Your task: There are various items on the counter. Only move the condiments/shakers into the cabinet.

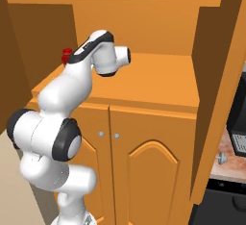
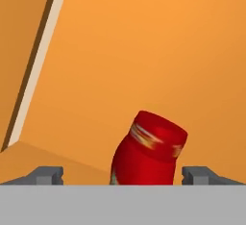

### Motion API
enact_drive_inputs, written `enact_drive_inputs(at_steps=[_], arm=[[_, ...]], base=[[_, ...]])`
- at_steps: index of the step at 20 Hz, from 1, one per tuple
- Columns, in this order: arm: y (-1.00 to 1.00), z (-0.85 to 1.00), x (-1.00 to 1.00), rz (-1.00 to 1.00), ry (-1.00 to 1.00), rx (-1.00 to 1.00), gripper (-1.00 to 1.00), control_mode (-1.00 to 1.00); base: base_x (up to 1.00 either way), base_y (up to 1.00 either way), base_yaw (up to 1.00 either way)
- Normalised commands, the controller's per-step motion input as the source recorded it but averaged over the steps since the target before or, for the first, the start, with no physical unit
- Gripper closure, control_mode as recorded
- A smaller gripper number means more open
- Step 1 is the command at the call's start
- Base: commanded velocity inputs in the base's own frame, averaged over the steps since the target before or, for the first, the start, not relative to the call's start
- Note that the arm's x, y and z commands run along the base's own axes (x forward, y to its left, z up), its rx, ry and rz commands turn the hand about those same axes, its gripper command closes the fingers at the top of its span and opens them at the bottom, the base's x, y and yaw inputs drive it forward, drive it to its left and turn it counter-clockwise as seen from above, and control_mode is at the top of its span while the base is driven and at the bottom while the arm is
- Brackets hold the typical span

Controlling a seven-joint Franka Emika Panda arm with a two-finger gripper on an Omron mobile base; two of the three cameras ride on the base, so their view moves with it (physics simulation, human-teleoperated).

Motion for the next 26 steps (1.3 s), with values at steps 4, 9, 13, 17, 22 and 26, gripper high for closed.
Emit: enact_drive_inputs(at_steps=[4, 9, 13, 17, 22, 26], arm=[[-0.39, 0.04, 0.08, -0.06, -0.05, 0.00, -1.00, -1.00], [-0.57, 0.11, -0.18, -0.04, -0.11, 0.00, -1.00, -1.00], [-0.35, 0.03, -1.00, -0.09, -0.22, 0.00, -1.00, -1.00], [0.00, 0.00, -1.00, -0.31, -0.08, 0.00, -1.00, -1.00], [0.19, 0.00, -1.00, -0.39, 0.06, 0.00, -1.00, -1.00], [0.11, 0.09, -0.89, -0.45, 0.33, 0.00, -1.00, -1.00]], base=[[0.00, 0.00, 0.00], [0.00, 0.00, 0.00], [0.00, 0.00, 0.00], [0.00, 0.00, 0.00], [0.00, 0.00, 0.00], [0.00, 0.00, 0.00]])
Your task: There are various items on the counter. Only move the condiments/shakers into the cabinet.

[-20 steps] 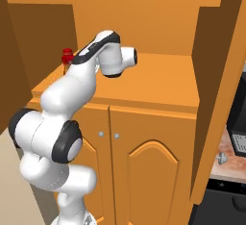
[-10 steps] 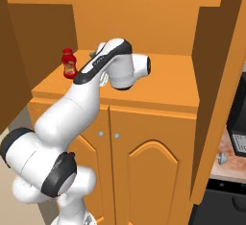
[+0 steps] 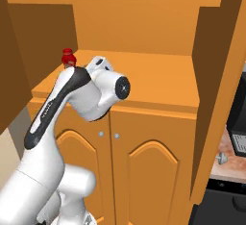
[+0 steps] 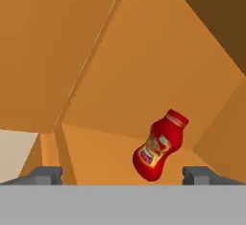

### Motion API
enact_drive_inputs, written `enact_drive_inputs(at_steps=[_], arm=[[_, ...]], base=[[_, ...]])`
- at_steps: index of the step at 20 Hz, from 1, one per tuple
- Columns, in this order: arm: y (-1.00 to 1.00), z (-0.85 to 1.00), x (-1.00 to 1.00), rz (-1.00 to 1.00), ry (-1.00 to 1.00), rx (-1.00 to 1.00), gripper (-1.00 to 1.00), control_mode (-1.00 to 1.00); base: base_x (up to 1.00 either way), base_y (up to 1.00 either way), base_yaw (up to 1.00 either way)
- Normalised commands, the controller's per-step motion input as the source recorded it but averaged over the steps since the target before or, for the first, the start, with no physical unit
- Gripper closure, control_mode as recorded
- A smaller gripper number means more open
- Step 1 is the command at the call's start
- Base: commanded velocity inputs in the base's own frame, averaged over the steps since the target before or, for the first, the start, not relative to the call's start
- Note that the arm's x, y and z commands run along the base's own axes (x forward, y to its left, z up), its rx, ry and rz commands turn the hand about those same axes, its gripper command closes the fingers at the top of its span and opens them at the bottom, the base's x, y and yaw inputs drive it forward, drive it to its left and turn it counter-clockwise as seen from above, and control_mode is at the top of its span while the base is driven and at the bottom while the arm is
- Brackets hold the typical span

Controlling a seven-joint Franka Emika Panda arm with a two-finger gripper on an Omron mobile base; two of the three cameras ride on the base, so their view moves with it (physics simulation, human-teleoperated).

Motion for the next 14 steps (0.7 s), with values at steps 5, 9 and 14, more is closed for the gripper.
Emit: enact_drive_inputs(at_steps=[5, 9, 14], arm=[[0.00, 0.21, -0.71, -0.45, 0.46, 0.00, -1.00, -1.00], [-0.14, 0.30, -0.39, -0.45, 0.51, -0.02, -1.00, -1.00], [-0.38, -0.06, -0.44, -0.38, 0.36, -0.09, -1.00, -1.00]], base=[[0.00, 0.00, 0.00], [0.00, 0.00, 0.00], [0.00, 0.00, 0.00]])
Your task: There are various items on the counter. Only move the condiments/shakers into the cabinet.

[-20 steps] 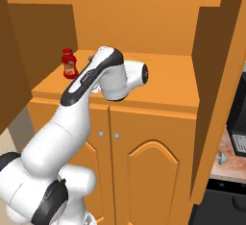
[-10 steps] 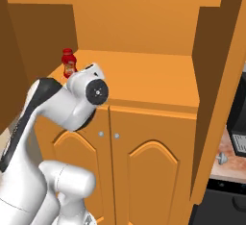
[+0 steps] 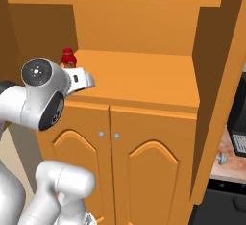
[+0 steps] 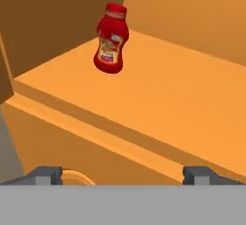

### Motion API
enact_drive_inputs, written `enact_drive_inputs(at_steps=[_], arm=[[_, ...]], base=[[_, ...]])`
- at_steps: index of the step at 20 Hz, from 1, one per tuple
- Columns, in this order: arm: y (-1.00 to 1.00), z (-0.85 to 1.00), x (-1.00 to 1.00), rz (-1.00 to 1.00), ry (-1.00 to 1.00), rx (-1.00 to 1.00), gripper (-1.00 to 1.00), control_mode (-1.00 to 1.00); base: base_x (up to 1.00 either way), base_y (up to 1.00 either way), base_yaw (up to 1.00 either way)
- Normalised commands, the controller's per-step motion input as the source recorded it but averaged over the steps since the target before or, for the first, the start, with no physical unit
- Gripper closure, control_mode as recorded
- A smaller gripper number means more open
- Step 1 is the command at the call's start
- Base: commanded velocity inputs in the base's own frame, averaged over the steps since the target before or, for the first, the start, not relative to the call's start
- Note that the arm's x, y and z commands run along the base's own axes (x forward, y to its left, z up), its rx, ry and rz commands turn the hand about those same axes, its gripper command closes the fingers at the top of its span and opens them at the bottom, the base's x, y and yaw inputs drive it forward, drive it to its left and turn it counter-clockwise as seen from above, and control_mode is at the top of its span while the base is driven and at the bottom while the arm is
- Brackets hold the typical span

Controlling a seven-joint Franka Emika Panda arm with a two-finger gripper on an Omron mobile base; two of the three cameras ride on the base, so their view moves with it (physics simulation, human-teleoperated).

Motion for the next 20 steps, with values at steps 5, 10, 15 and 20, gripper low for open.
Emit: enact_drive_inputs(at_steps=[5, 10, 15, 20], arm=[[-0.36, -0.42, -0.48, -0.28, 0.09, -0.01, -1.00, -1.00], [-0.02, -0.26, -0.40, -0.17, 0.00, 0.00, -1.00, -1.00], [0.00, -0.02, -0.08, -0.01, 0.00, 0.00, -1.00, -1.00], [0.00, -0.05, -0.19, 0.00, 0.00, 0.00, -1.00, 1.00]], base=[[0.00, 0.00, 0.00], [0.00, 0.00, 0.00], [0.00, 0.00, 0.00], [-0.19, -0.04, 0.00]])
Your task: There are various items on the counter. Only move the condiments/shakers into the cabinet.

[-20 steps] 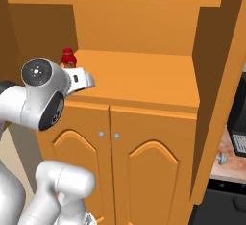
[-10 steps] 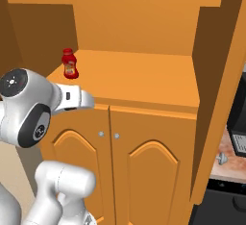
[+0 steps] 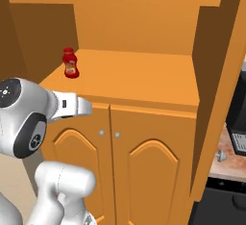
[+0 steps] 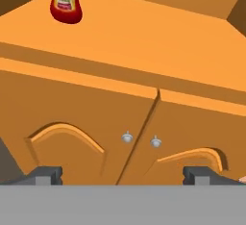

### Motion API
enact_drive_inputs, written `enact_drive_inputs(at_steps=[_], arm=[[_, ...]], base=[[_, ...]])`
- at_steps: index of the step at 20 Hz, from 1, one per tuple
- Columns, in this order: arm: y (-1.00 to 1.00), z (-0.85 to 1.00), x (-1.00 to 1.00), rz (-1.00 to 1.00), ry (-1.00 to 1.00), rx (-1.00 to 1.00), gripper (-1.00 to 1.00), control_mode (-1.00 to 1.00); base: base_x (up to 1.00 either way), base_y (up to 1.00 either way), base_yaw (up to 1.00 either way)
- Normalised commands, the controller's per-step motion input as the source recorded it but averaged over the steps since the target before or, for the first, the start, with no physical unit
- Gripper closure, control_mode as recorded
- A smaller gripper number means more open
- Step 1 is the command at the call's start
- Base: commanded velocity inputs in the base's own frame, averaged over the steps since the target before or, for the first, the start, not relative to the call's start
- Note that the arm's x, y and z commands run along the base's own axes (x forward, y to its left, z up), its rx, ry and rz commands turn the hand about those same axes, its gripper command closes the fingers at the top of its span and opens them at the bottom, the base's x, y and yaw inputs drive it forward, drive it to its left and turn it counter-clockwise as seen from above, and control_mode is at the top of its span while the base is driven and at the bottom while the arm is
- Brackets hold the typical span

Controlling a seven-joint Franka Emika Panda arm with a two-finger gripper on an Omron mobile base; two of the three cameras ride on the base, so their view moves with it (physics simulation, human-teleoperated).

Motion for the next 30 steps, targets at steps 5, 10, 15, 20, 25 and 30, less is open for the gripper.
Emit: enact_drive_inputs(at_steps=[5, 10, 15, 20, 25, 30], arm=[[0.00, 0.00, 0.00, 0.00, 0.00, 0.00, -1.00, 1.00], [0.00, 0.00, 0.00, 0.00, 0.00, 0.00, -1.00, 1.00], [0.00, 0.00, 0.00, 0.00, 0.00, 0.00, -1.00, 1.00], [0.00, 0.00, 0.00, 0.00, 0.00, 0.00, -1.00, 1.00], [0.00, 0.00, 0.00, 0.00, 0.00, 0.00, -1.00, 1.00], [0.00, 0.00, 0.00, 0.00, 0.00, 0.00, -1.00, 1.00]], base=[[-1.00, -0.67, -0.08], [-1.00, -0.97, -0.13], [-0.67, -1.00, -0.10], [0.14, -1.00, -0.04], [0.82, -0.87, 0.02], [0.98, -0.51, 0.07]])
